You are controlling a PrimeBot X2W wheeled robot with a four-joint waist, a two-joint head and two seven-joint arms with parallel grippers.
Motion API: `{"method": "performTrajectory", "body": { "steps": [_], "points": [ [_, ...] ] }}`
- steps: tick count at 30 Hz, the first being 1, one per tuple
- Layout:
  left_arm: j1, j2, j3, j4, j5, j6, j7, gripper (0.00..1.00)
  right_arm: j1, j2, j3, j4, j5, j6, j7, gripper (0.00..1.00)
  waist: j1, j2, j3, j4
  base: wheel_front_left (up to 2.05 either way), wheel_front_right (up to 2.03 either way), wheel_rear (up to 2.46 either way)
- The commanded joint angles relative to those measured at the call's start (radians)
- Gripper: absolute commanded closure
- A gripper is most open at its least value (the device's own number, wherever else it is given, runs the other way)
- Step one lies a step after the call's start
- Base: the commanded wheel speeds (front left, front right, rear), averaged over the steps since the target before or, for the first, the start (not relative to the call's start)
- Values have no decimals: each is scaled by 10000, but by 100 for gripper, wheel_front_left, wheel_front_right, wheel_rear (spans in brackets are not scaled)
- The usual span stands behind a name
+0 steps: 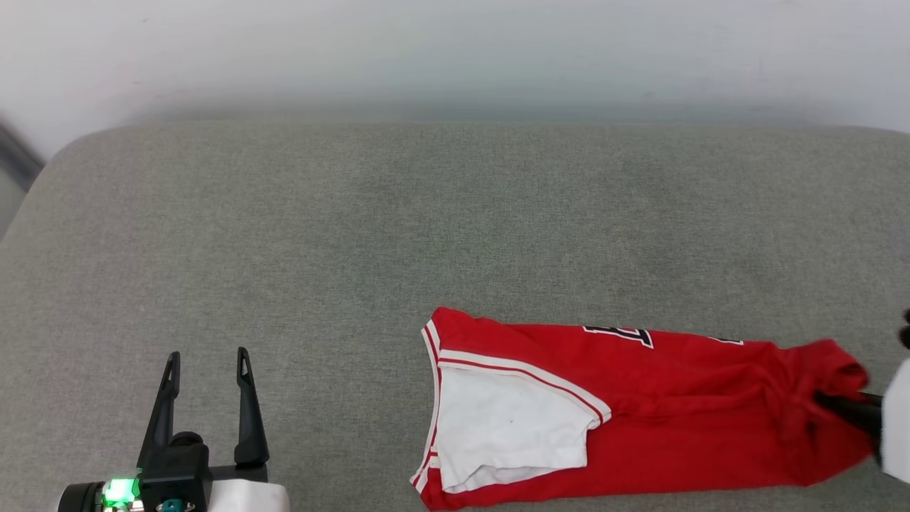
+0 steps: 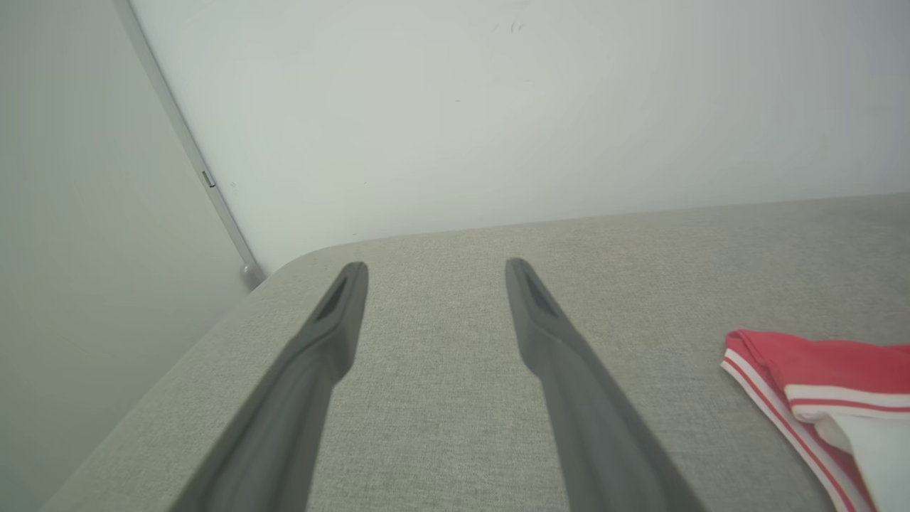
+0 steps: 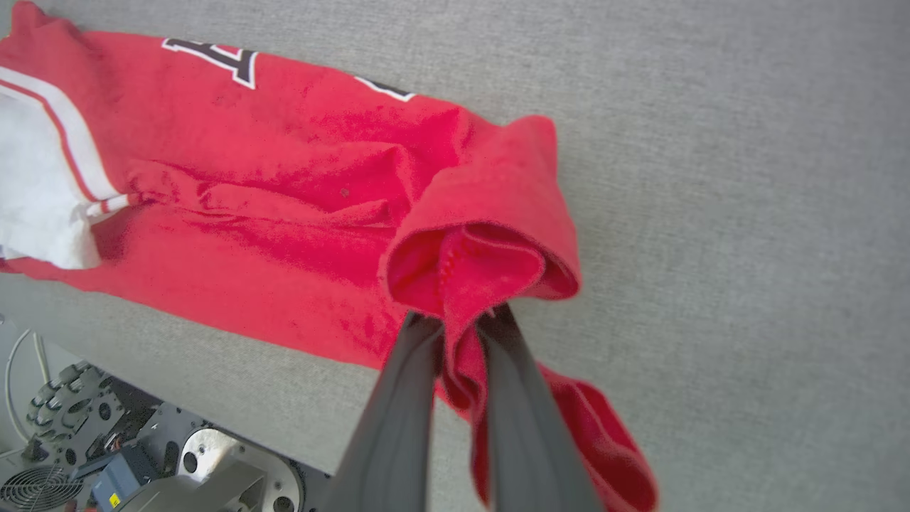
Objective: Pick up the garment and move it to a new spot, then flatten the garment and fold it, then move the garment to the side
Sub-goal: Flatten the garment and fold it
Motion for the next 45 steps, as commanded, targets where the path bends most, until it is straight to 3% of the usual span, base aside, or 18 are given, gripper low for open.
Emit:
{"method": "performTrajectory", "body": {
  "steps": [1, 8, 13, 19, 26, 35, 36, 37, 38, 39, 45],
  "points": [
    [71, -24, 64, -14, 77, -79, -21, 0, 128, 190, 12, -386, 151, -6, 105, 100, 0, -1, 6, -16, 0, 0, 0],
    [-262, -164, 180, 1, 133, -517, -21, 0, -692, 821, 704, -2555, -727, -4, 861, 100, 0, -1, 296, 52, 0, 0, 0],
    [-613, -313, 106, 88, 268, -762, -21, 0, -1933, 1980, 1752, -2912, -1293, -4, 1388, 100, 0, -1, 635, 187, 0, 0, 0],
    [-977, -503, 32, 162, 400, -930, -21, 0, -3474, 3419, 3492, -2253, -1655, -4, 1674, 100, 0, -1, 1014, 380, 0, 0, 0],
    [-1281, -663, -78, 259, 453, -1055, -21, 0, -4678, 4703, 4976, -408, -1858, -4, 1039, 100, 0, -1, 1457, 565, 0, 0, 0],
    [-1470, -821, -142, 442, 515, -1173, -21, 0, -5103, 5189, 7106, 1743, -1955, -9, 387, 100, 0, -1, 1680, 582, 0, 0, 0],
    [-1444, -829, -145, 481, 516, -1185, -21, 0, -5181, 5169, 7275, 1795, -1993, -9, 206, 75, 0, -1, 1629, 554, 0, 0, 0],
    [-1444, -829, -145, 481, 516, -1185, -21, 0, -5181, 5169, 7275, 1795, -1993, -9, 206, 75, 0, -1, 1629, 554, 0, 0, 0],
    [-1412, -830, -143, 501, 531, -1185, -21, 0, -5300, 5124, 7393, 1794, -2076, -10, -58, 51, 0, -1, 1561, 524, 0, 0, 0],
    [-1350, -822, -129, 522, 528, -1185, -21, 0, -5384, 5082, 7429, 1770, -2034, -10, -303, 0, 0, -1, 1475, 483, 0, 0, 0],
    [-1027, -759, -44, 579, 542, -1170, -21, 0, -5837, 4300, 7189, 835, -2053, -6, -2014, 0, 0, -1, 837, 175, 0, 0, 0]
  ]
}}
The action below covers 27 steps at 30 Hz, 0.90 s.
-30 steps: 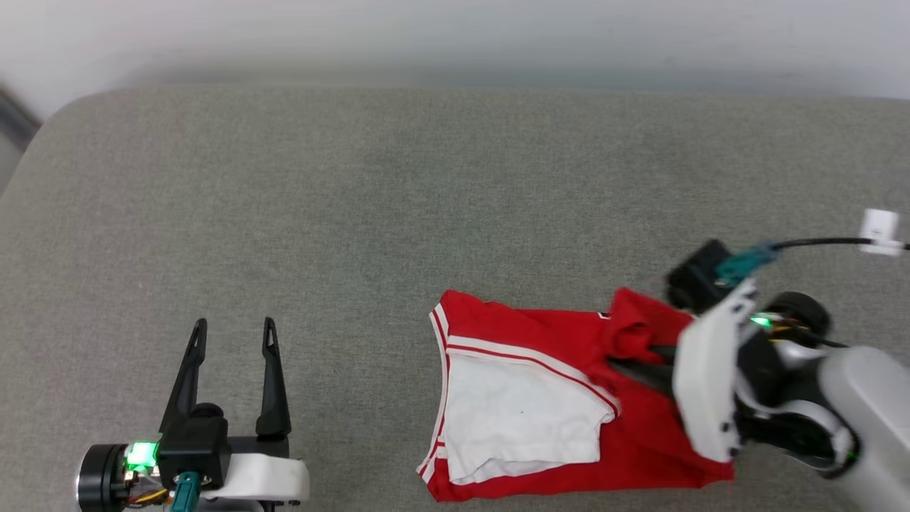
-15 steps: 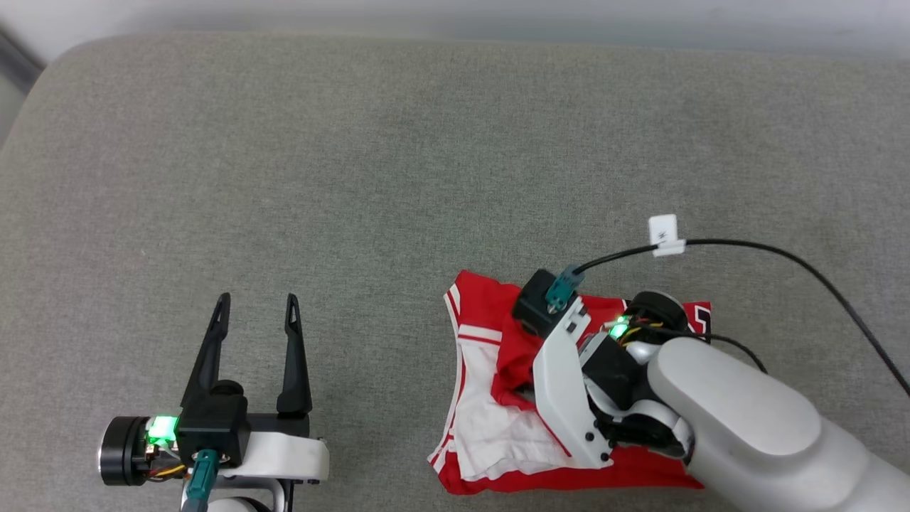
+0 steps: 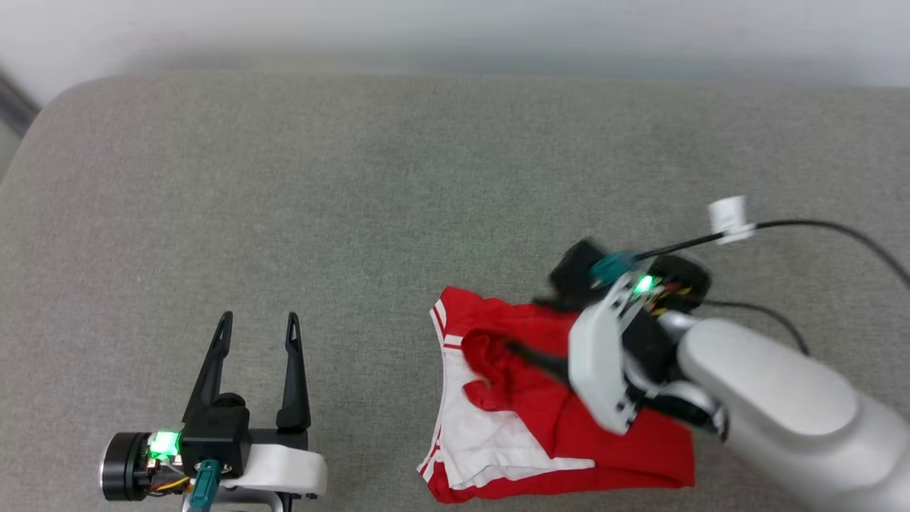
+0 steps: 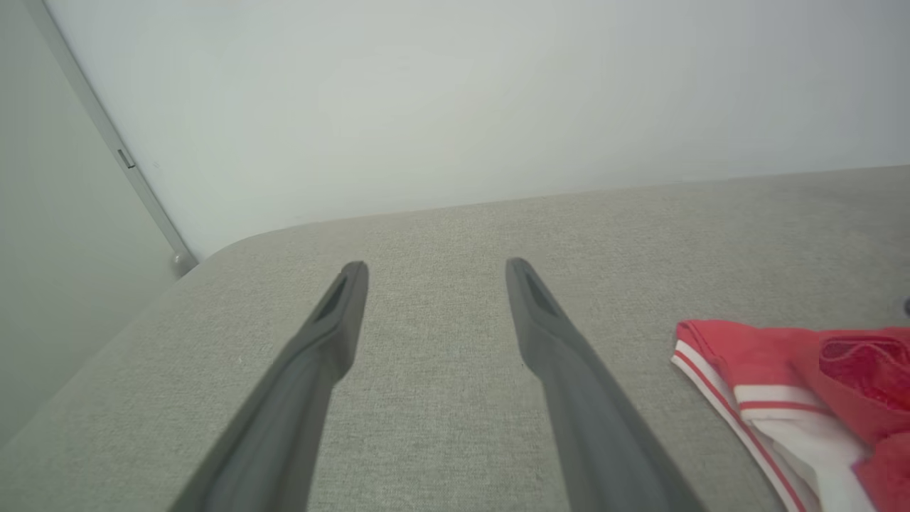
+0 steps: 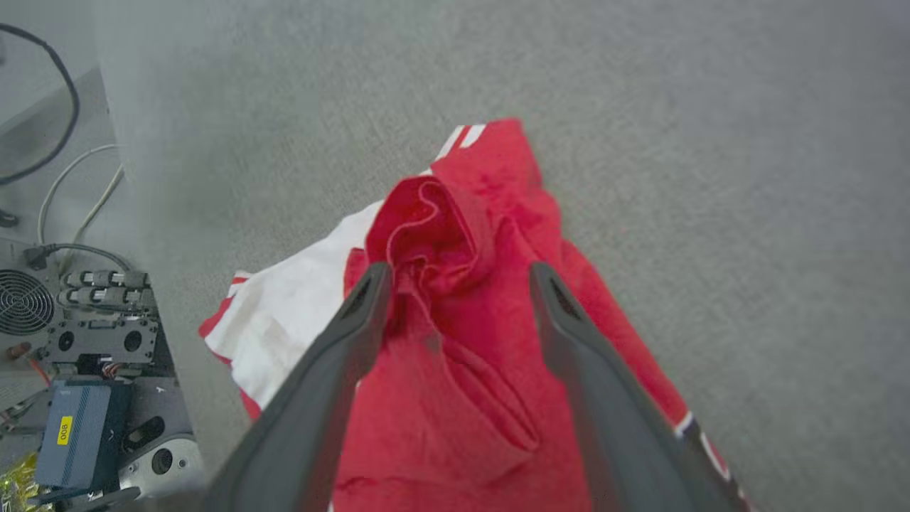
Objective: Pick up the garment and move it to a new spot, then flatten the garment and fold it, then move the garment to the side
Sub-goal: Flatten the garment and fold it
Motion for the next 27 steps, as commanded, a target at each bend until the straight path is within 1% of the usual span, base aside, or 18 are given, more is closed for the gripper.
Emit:
{"method": "performTrajectory", "body": {
  "steps": [1, 3, 5, 7, 9, 12, 14, 16, 20, 24, 27],
  "points": [
    [65, 11, 37, 2, 30, 45, -21, 0, -80, -104, -214, -60, -80, -13, -257, 0, -1, 0, -230, -161, 0, 0, 0],
    [148, -12, 117, 22, -15, 95, -21, 0, 74, -432, -838, -177, -456, -10, -1029, 0, -1, 0, -397, -243, 0, 0, 0],
    [199, -33, 145, 10, -32, 98, -21, 0, 343, -685, -1749, -195, -984, -11, -1932, 0, -1, 0, -516, -310, 0, 0, 0],
    [216, -46, 182, 9, -35, 118, -21, 0, 696, -816, -2833, -111, -1768, -11, -2899, 0, -1, 0, -609, -373, 0, 0, 0],
    [231, -60, 198, -7, -44, 119, -21, 0, 1191, -767, -3953, -52, -2542, -10, -3671, 0, -1, 0, -674, -428, 0, 0, 0],
    [334, -75, 225, -22, -46, 113, -21, 0, 2136, -499, -5779, -42, -3785, -11, -4711, 0, -1, 0, -788, -514, 0, 0, 0],
    [393, -85, 233, -29, -53, 101, -21, 0, 2878, -215, -6908, -89, -4539, -10, -5280, 0, -1, 0, -859, -554, 0, 0, 0],
    [463, -93, 242, -41, -57, 71, -21, 0, 3624, 217, -7982, -221, -5181, -10, -5723, 0, -1, 0, -948, -587, 0, 0, 0],
    [635, -102, 278, -72, -68, 24, -21, 0, 5032, 1157, -9653, -727, -6160, -11, -6177, 0, -1, 0, -1119, -614, 0, 0, 0],
    [772, -131, 317, -115, -129, -25, -21, 0, 6301, 2116, -10778, -1363, -6728, -10, -6353, 0, -1, 0, -1298, -581, 0, 0, 0],
    [888, -151, 328, -101, -153, -82, -21, 0, 7139, 2728, -11273, -1786, -6998, -10, -6385, 0, -1, 0, -1452, -539, 0, 0, 0]
  ]
}}
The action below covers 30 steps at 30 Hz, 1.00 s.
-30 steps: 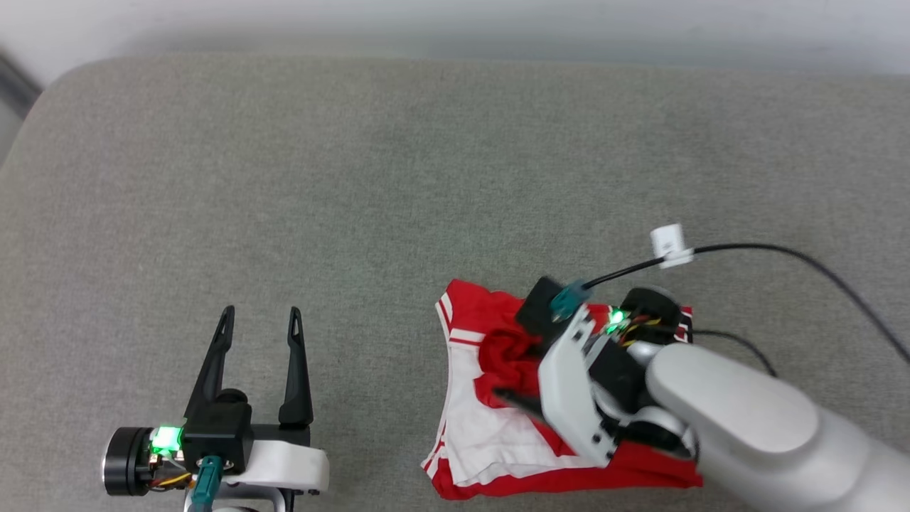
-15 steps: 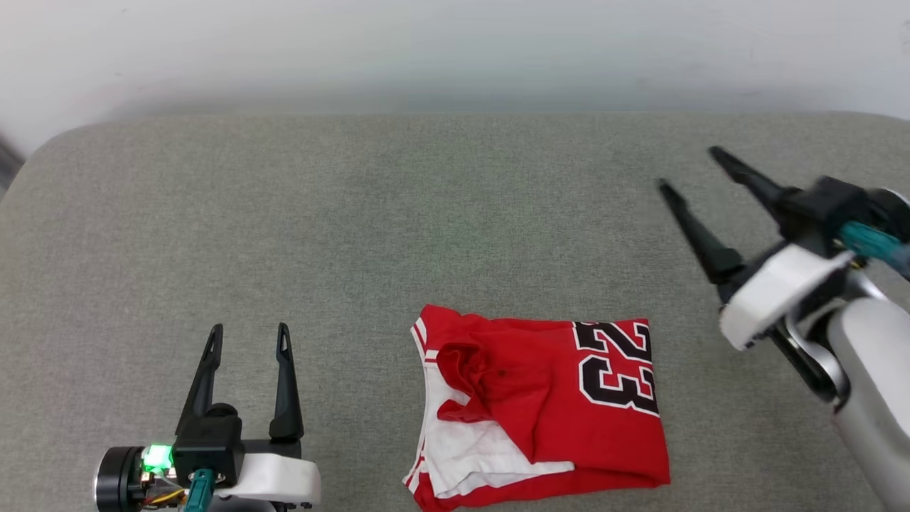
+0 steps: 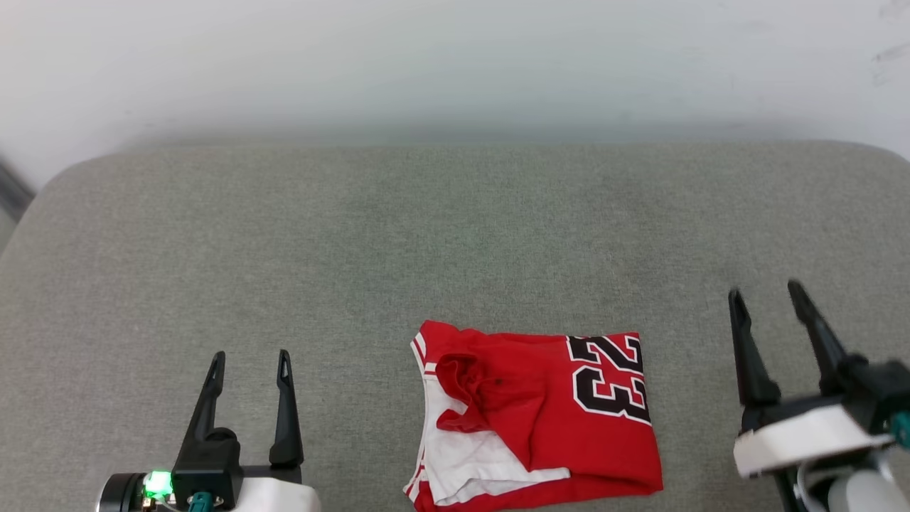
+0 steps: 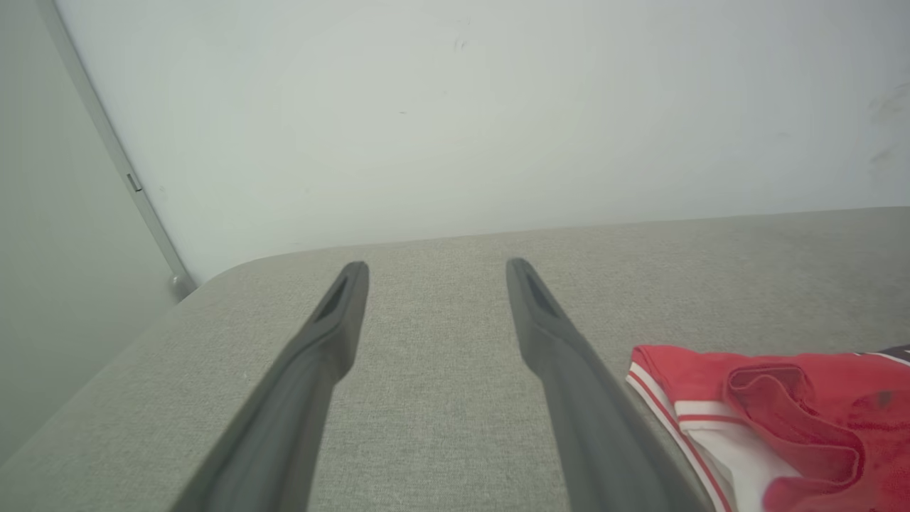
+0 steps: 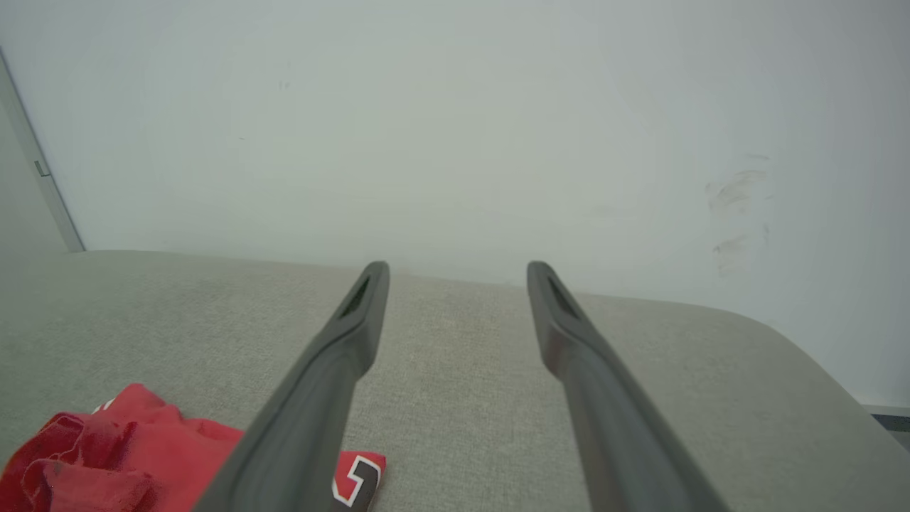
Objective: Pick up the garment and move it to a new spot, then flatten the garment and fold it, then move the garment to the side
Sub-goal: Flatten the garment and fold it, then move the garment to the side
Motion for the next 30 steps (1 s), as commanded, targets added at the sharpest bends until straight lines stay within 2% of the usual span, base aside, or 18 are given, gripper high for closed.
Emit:
{"method": "performTrajectory", "body": {
  "steps": [1, 7, 12, 17, 21, 26, 30],
  "points": [
    [107, -6, 13, -9, -62, -48, -21, 0, 333, 159, -97, -131, -94, -8, -41, 0, 0, 0, -100, 43, 0, 0, 0],
    [477, -37, 42, 61, -57, -169, -21, 0, 1663, 763, -547, -829, -163, -8, -43, 0, 0, 0, -450, 125, 0, 0, 0],
    [741, -48, 45, 9, -9, -249, -21, 0, 2350, 943, -673, -1157, -146, -8, -43, 0, 0, 0, -607, 130, 0, 0, 0],
    [869, -77, 62, 6, 2, -301, -21, 0, 2600, 1002, -670, -1243, -143, -8, -44, 0, 0, 0, -678, 119, 0, 0, 0],
    [901, -92, 84, 9, 21, -310, -21, 0, 2117, 1004, -742, -1461, -296, -8, -45, 0, 0, 0, -676, 96, 0, 0, 0],
    [874, -95, 146, 20, 42, -327, -21, 0, 943, 241, -573, -1799, -382, -8, 172, 0, 0, 0, -612, 24, 0, 0, 0],
    [797, -87, 185, 10, 36, -349, -21, 0, -338, -840, 167, -1921, -131, -8, 1311, 0, 0, 0, -472, -5, 0, 0, 0]
  ]
}}
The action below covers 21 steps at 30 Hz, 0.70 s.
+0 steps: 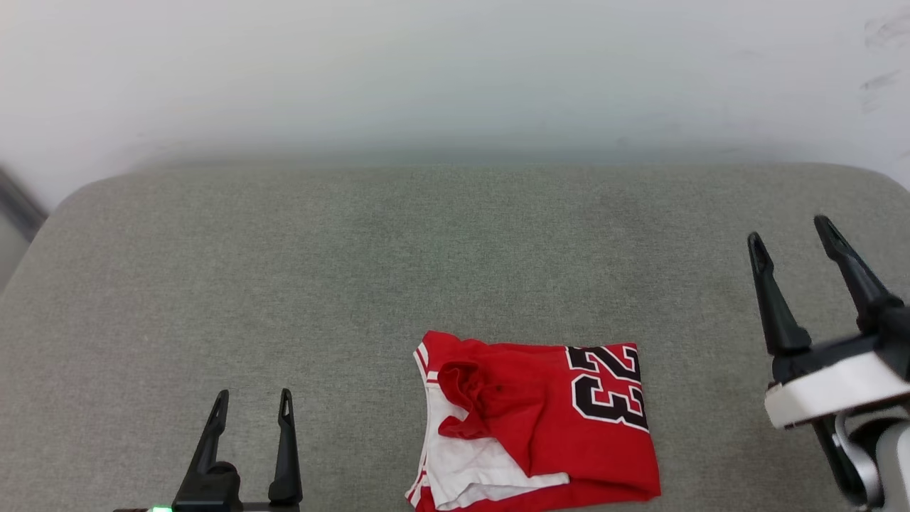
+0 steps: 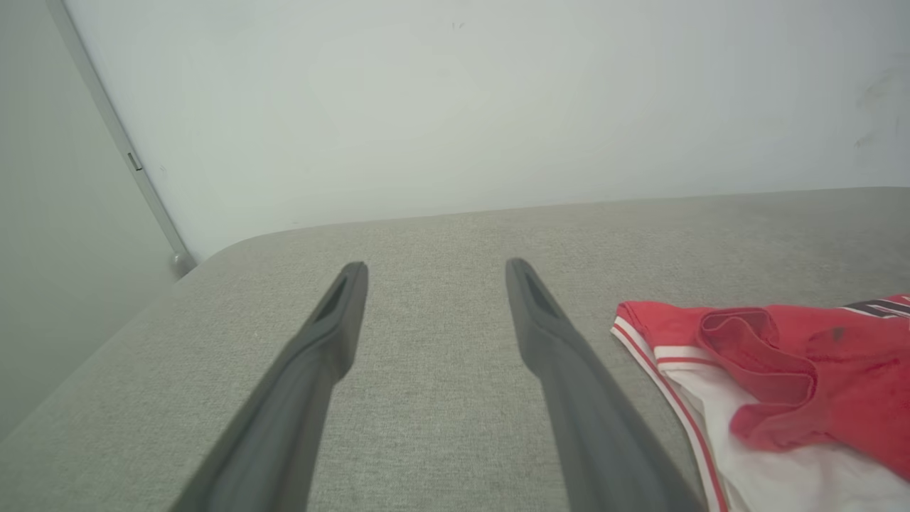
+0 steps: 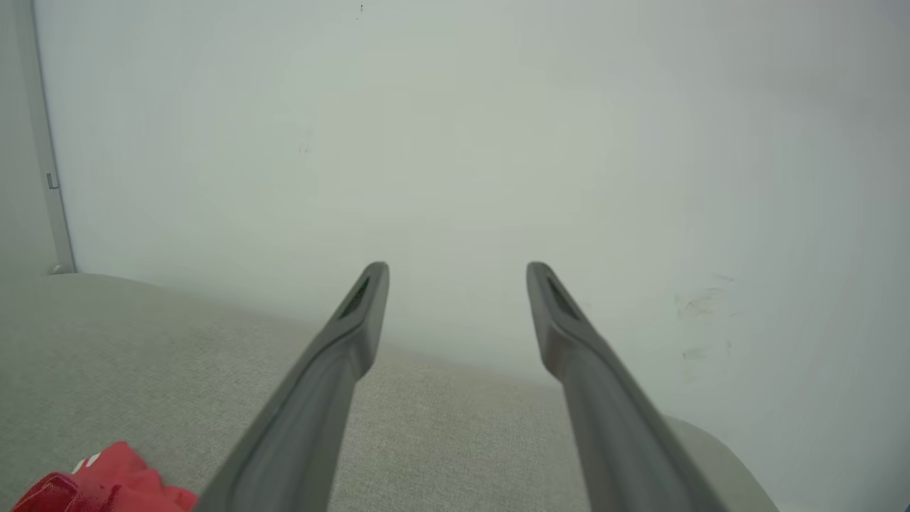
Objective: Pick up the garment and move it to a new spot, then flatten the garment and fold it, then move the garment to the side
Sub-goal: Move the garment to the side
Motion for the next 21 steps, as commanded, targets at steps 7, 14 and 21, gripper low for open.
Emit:
{"method": "performTrajectory", "body": {
  "steps": [7, 14, 21],
  "points": [
    [-276, -24, 32, -72, 45, -57, -21, 0, -1826, -2247, 2056, 271, 1921, -9, 4037, 0, 0, 0, 443, 45, 0, 0, 0],
    [-627, -78, -68, -77, 71, -106, -21, 0, -2298, -3568, 3008, 708, 5137, -8, 7765, 0, 0, 0, 911, 169, 0, 0, 0],
    [-1149, -126, -229, -110, 108, -179, -21, 0, -2052, -3908, 3180, 1182, 7605, -6, 9619, 0, 0, 0, 1580, 440, 0, 0, 0]
  ]
}}
